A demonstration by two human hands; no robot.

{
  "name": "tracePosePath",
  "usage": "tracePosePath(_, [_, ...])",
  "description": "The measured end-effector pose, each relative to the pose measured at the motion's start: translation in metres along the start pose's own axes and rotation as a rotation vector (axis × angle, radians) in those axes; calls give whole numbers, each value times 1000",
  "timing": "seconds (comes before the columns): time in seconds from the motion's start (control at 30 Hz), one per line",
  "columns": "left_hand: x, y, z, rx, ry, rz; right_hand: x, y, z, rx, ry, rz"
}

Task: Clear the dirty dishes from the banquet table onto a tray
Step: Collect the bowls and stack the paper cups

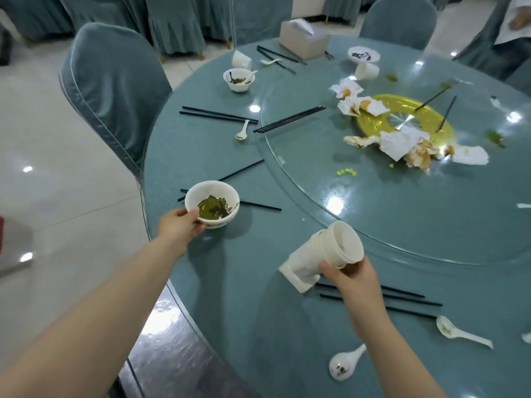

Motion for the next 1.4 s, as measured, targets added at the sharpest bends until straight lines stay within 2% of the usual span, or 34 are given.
tracePosePath(0.2, [3,-24,16,-84,30,-110,7,4,-10,-8,-35,-35])
tracePosePath(0.27, [9,-24,30,-70,56,-218,14,10,-17,-3,-52,-35])
tracePosePath(0.33, [25,-10,46,38,47,-384,18,16,-23,-10,-60,-45])
tracePosePath(0.47, [66,36,74,353,20,-703,16,12,-29,-43,-65,-54])
tracePosePath(0.57, [93,64,90,517,61,-833,6,-2,-28,-78,-34,-42])
tracePosePath(0.67, [112,86,102,593,169,-899,0,-18,-25,-123,-12,-55])
tracePosePath(0.9, [110,102,116,557,422,-994,-4,-40,-17,-149,-15,-132])
tracePosePath(0.97, [95,107,130,600,579,-1054,-1,-41,-14,-149,-33,-158])
tracePosePath(1.1, [66,124,173,716,1006,-1182,6,-38,-8,-140,-84,-186])
tracePosePath(1.17, [63,131,187,763,1138,-1233,10,-34,-8,-113,-110,-175])
tracePosePath(1.27, [68,135,194,801,1183,-1298,9,-27,-5,-70,-126,-162])
tracePosePath(1.33, [76,130,193,819,1147,-1334,9,-21,-2,-39,-128,-138])
tracePosePath(1.4, [82,122,187,811,1039,-1327,8,-14,0,4,-126,-107])
Point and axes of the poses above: each hand's wrist, its own z-axis away from the middle knuckle, its own y-axis out of the palm, x = y × z, the point moved 10 cm from there along -z, towards the middle knuckle, and after that the axes turned 15 degrees about z, right-handed, at the moved point
